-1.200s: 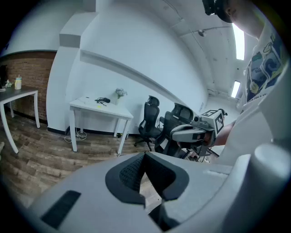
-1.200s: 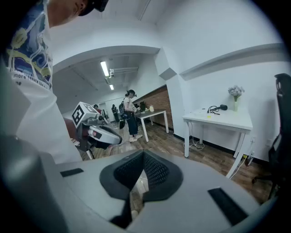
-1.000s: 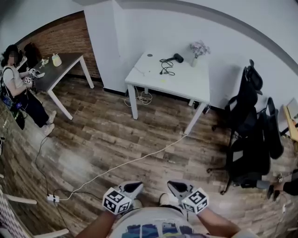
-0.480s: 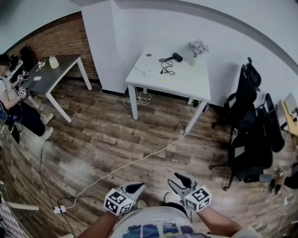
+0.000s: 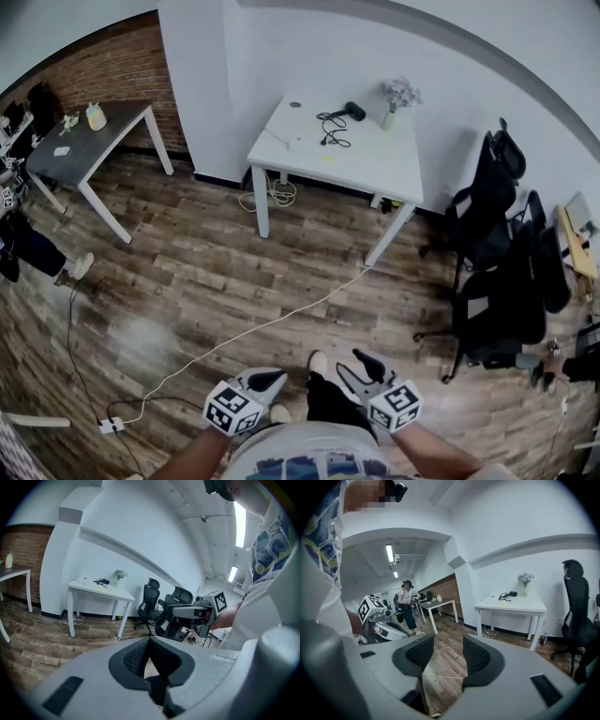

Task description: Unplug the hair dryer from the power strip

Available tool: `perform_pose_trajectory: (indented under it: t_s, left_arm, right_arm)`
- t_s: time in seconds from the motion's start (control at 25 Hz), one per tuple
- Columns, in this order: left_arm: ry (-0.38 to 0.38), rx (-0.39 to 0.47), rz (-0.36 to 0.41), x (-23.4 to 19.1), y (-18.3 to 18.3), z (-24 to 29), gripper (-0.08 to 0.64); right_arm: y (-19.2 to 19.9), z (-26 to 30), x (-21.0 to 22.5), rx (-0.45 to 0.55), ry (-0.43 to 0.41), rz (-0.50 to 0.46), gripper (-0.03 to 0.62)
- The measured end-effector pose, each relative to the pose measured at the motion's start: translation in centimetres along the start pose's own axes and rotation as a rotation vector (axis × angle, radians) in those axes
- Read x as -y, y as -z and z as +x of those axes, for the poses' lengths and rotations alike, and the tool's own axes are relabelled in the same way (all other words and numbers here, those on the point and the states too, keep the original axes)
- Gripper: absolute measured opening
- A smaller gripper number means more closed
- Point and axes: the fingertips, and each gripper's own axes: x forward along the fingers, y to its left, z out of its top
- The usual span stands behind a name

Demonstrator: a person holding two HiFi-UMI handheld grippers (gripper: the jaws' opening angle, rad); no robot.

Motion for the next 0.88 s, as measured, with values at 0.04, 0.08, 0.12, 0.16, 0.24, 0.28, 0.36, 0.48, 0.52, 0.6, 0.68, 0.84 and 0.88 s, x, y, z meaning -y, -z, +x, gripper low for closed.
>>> perform_pose_trajectory:
  t_s: [0.04, 0.08, 0.12, 0.16, 0.24, 0.28, 0.36, 0.48, 0.52, 0.6, 0.68, 0.84, 0.88]
  left_arm:
    - [0.003, 0.000, 0.001, -0.6, -0.4, 0.6, 0.003]
    - [0.004, -0.005, 0.005, -1.3, -0.7, 1.3, 0.003]
    - [0.005, -0.012, 0.009, -2.1, -1.1, 2.1, 0.003]
    - [0.005, -0.018, 0.012, -2.9, -1.6, 2.8, 0.003]
    - [-0.001, -0.028, 0.015, -4.6, -3.0, 4.4, 0.003]
    - [-0.009, -0.030, 0.013, -5.5, -4.0, 5.2, 0.003]
    - [-0.028, -0.032, 0.009, -7.0, -6.4, 6.7, 0.003]
    - [-0.048, -0.043, 0.026, -9.2, -10.4, 9.3, 0.003]
    - [-0.056, -0.045, 0.028, -10.2, -11.7, 10.2, 0.003]
    - [-0.069, -0.041, 0.025, -11.8, -14.0, 12.2, 0.003]
    - [-0.073, -0.036, 0.034, -12.8, -16.1, 14.3, 0.003]
    - [-0.077, -0.042, 0.056, -14.6, -18.9, 17.8, 0.003]
    - [-0.077, -0.045, 0.054, -15.0, -19.3, 18.5, 0.003]
  right_arm:
    - [-0.3, 0.6, 0.8, 0.004, -0.002, -0.002, 0.190]
    - [-0.6, 1.4, 1.6, 0.008, -0.005, -0.001, 0.183]
    - [-0.9, 2.3, 2.5, 0.007, -0.010, 0.001, 0.181]
    - [-1.0, 3.3, 3.4, 0.002, -0.015, 0.002, 0.179]
    - [-1.5, 5.4, 5.5, -0.014, -0.025, -0.001, 0.175]
    - [-2.1, 6.5, 6.6, -0.020, -0.033, -0.003, 0.175]
    - [-3.8, 8.4, 8.9, -0.016, -0.057, -0.005, 0.169]
    - [-6.8, 10.6, 12.3, 0.005, -0.091, -0.009, 0.156]
    - [-7.6, 11.2, 13.5, 0.003, -0.096, -0.012, 0.153]
    - [-8.7, 12.4, 16.2, 0.005, -0.098, -0.010, 0.143]
    - [-9.4, 13.1, 18.9, 0.019, -0.095, 0.001, 0.141]
    - [-10.0, 14.6, 22.7, 0.037, -0.102, 0.025, 0.132]
    - [-10.0, 14.9, 23.3, 0.035, -0.104, 0.033, 0.127]
